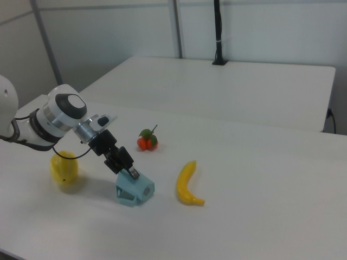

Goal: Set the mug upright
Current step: 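Close the gripper on the mug's rim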

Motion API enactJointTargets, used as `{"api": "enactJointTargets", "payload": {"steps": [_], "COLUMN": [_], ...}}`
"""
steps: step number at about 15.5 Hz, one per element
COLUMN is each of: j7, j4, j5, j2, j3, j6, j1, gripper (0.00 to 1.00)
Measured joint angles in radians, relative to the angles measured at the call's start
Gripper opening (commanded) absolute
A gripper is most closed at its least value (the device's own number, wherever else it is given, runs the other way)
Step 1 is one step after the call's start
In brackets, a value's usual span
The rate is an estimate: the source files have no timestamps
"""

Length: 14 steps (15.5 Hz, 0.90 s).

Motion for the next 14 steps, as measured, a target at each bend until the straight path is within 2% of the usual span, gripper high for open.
{"api": "enactJointTargets", "payload": {"steps": [3,9,10,14], "j7": [0.000,-0.007,-0.030,-0.208], "j4": [-0.003,0.010,0.019,0.078], "j5": [-0.024,-0.011,0.015,0.207], "j2": [-0.006,-0.017,-0.023,-0.045], "j3": [0.000,0.000,0.000,-0.001], "j6": [-0.015,-0.016,-0.017,-0.017], "j1": [0.001,-0.008,-0.016,-0.058], "gripper": [0.00,0.00,0.00,0.00]}}
